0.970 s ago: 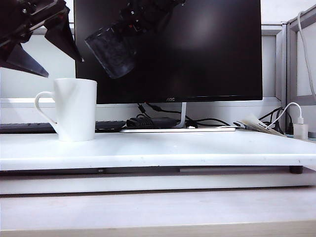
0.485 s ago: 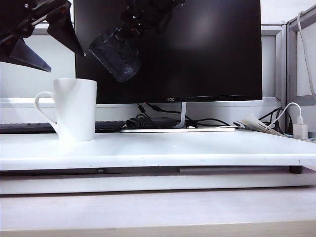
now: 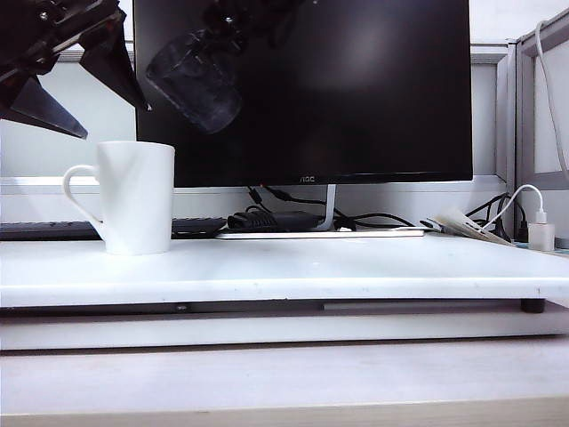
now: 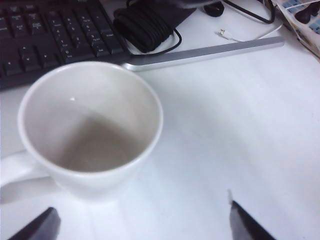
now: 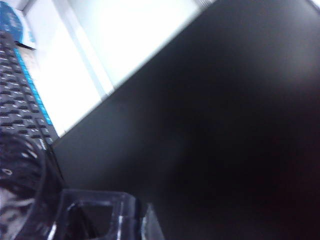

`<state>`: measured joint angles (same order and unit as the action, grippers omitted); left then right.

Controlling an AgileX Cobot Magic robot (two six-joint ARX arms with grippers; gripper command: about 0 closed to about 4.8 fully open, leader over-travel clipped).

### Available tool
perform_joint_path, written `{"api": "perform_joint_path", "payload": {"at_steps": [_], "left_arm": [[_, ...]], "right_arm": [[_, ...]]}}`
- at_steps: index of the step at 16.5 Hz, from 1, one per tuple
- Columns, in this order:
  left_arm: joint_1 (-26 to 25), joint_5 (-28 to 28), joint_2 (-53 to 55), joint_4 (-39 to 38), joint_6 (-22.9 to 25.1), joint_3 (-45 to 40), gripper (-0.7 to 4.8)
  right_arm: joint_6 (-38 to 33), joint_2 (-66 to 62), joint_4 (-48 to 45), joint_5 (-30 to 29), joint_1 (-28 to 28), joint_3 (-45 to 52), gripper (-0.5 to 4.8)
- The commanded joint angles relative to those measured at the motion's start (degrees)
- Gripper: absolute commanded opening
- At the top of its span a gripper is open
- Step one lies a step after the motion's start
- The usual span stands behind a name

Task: Carefully pick up the black cup and pour some water from the black cup into the white cup.

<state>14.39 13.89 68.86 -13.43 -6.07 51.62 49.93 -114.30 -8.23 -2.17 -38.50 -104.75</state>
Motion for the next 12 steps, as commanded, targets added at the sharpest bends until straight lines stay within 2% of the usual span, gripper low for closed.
{"api": "perform_joint_path", "payload": {"at_steps": [1,12], "left_arm": [[0.09,0.28,-0.22,-0.74,0.09,0.2,4.79],[0.07,-0.02,-0.35,-1.6,0.31,0.2,4.79]], "right_arm": [[4.98,0.13,-3.74,-0.39,-0.72,-0.61,-0.02],[8.98,-2.95,-9.49,-1.46,-0.79,-0.68,-0.02]]}}
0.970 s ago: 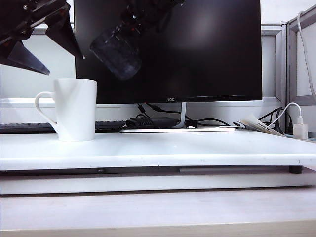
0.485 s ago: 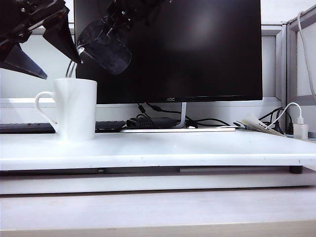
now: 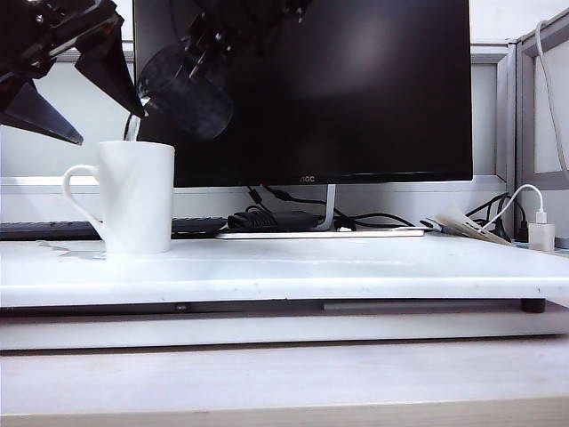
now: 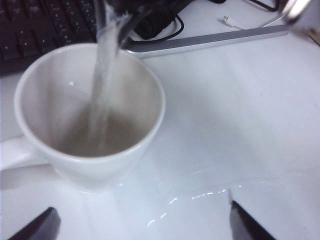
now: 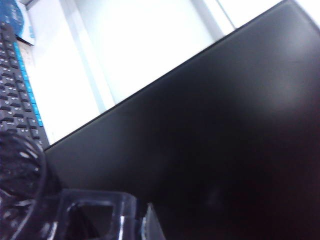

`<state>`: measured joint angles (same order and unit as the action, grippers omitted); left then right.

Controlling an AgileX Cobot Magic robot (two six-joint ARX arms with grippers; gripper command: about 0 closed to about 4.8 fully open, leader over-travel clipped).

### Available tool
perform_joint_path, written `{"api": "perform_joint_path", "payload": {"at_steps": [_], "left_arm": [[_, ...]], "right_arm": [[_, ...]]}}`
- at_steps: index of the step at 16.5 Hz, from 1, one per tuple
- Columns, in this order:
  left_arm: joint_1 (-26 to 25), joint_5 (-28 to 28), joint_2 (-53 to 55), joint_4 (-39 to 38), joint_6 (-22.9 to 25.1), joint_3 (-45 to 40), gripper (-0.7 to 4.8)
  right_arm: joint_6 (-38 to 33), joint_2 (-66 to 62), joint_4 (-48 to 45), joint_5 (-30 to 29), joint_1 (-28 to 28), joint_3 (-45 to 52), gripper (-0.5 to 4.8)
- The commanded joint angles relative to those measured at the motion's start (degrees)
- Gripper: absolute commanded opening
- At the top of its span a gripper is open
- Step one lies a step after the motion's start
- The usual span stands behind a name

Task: Carefully pick up the black cup and pour some water from the black cup into the white cup.

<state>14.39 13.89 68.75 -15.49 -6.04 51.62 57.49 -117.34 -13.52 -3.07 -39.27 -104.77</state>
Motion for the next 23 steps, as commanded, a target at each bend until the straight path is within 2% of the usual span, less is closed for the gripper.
{"api": "perform_joint_path", "payload": {"at_steps": [1,2,14,18,23], "left_arm": [[0.07,-0.17,-0.31,0.48,0.39,0.2,4.79],[0.07,-0.42,-0.33,0.52,1.57,0.2,4.79],[0.07,-1.25,-0.48,0.11,1.55,0.2,4.79],[0.04,-1.25,-0.48,0.07,1.55,0.2,4.79],[0.07,-1.29,-0.48,0.07,1.57,0.2,4.79]], "right_arm": [[1.53,0.04,-4.26,-1.11,0.17,-0.68,-0.02],[1.55,-0.02,-4.61,-1.55,0.31,-0.68,-0.02],[6.58,0.0,-4.9,-1.6,0.48,-1.33,-0.02],[11.39,0.0,-5.01,-2.49,0.48,-1.33,-0.02],[11.82,0.0,-5.6,-3.08,0.46,-1.33,-0.02]]}}
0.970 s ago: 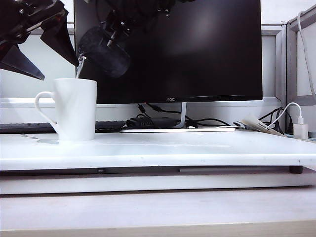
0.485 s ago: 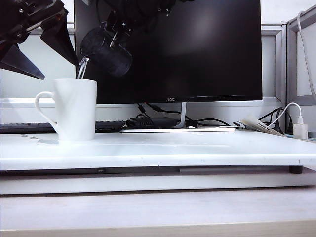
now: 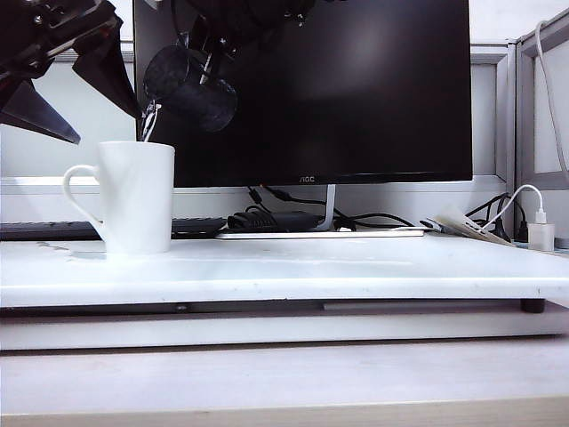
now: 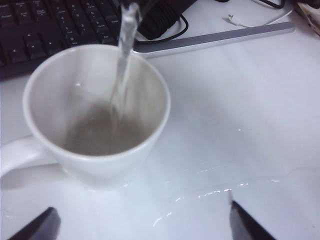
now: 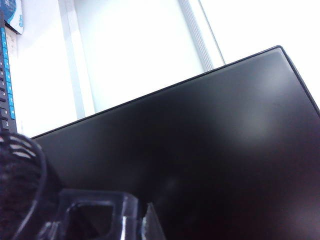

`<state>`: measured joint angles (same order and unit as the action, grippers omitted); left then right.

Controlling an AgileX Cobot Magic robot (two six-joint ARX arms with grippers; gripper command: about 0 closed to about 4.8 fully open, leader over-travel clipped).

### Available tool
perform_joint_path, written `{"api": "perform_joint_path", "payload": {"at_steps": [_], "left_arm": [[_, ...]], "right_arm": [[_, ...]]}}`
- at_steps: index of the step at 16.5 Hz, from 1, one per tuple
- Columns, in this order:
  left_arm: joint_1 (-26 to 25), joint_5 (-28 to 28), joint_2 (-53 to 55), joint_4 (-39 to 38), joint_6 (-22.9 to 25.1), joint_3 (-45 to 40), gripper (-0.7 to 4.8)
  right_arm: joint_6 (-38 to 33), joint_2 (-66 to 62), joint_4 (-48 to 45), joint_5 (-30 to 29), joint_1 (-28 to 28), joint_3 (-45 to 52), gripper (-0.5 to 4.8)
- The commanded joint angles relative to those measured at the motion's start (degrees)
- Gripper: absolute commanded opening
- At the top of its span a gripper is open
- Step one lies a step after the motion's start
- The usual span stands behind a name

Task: Carefully pick up the black cup and pour some water from the black cup into the white cup.

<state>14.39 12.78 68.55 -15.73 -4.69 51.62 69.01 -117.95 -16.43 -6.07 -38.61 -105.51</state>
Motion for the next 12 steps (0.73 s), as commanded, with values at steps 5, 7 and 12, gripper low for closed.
{"api": "perform_joint_path", "payload": {"at_steps": [5,7,12], "left_arm": [[0.07,-1.44,-0.42,0.33,0.42,0.2,4.79],[0.07,-1.46,-0.68,0.35,0.42,0.2,4.79],[0.07,-1.66,-0.7,-0.02,0.42,0.2,4.79]], "right_arm": [[3.52,0.61,-4.83,-0.33,-0.22,-0.59,-0.02],[4.81,0.61,-4.85,-1.03,-0.22,-0.59,-0.02],[5.79,0.61,-4.9,-1.53,-0.37,-0.59,-0.02]]}}
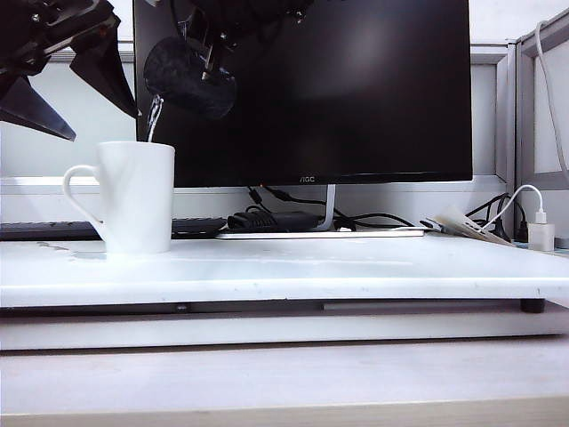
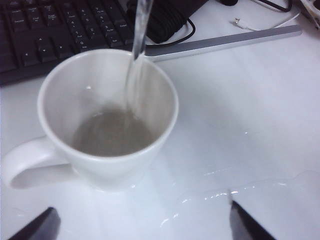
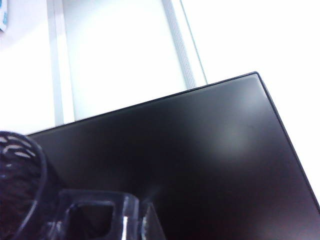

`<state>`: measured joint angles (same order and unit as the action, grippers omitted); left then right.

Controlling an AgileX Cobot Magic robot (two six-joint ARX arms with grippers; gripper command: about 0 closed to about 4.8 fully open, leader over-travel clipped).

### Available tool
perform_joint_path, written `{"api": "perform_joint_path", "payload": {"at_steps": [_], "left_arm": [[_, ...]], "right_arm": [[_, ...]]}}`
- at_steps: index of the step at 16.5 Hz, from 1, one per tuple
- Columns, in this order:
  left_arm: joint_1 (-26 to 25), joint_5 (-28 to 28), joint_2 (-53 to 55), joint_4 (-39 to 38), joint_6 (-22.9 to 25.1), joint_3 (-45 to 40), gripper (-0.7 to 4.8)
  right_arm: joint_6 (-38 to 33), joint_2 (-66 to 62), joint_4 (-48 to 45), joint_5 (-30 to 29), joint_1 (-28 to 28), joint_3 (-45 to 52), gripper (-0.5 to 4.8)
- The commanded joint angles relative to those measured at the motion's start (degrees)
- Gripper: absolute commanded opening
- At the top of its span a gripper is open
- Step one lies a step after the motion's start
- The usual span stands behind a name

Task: Carefully pick up the black cup and pour some water from the black cup into the white cup.

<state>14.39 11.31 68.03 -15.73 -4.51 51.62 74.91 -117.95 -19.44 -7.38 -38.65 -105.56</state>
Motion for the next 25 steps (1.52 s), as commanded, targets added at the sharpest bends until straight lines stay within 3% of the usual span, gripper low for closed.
{"api": "perform_joint_path", "payload": {"at_steps": [1,6,10,14,16,18,21,23,25], "left_arm": [[0.07,-0.2,-0.17,-0.07,0.22,0.2,4.79],[0.07,-0.17,-1.25,0.79,0.09,0.63,4.79],[0.07,-1.73,-8.2,4.57,0.02,3.41,4.79],[0.09,-2.51,-19.47,7.93,0.04,3.56,4.79],[0.11,-2.49,-25.81,6.47,0.04,3.52,4.79],[0.24,-2.03,-31.1,0.33,0.02,3.39,4.79],[0.24,3.19,-32.94,-11.89,0.02,2.93,4.79],[0.26,3.67,-32.94,-14.14,0.02,0.04,4.79],[0.26,4.76,-32.92,-8.87,0.0,-6.67,4.79]], "right_arm": [[-1.9,0.61,-1.86,-0.13,-0.33,-0.55,-0.02],[-32.72,1.88,-3.54,7.21,-0.24,-0.55,-0.02],[-46.31,9.92,-1.33,14.14,-0.11,-0.55,-0.02],[-50.6,25.18,16.02,19.3,0.31,-0.46,-0.02],[-57.44,35.26,27.26,19.39,1.97,1.16,-0.02],[-59.1,48.39,30.18,24.3,2.89,13.05,-0.02],[-68.61,66.86,28.04,27.06,3.17,37.99,-0.02],[-74.51,75.93,17.97,26.95,3.17,56.15,-0.02],[-74.93,76.91,4.72,27.23,3.41,70.29,-0.02]]}}
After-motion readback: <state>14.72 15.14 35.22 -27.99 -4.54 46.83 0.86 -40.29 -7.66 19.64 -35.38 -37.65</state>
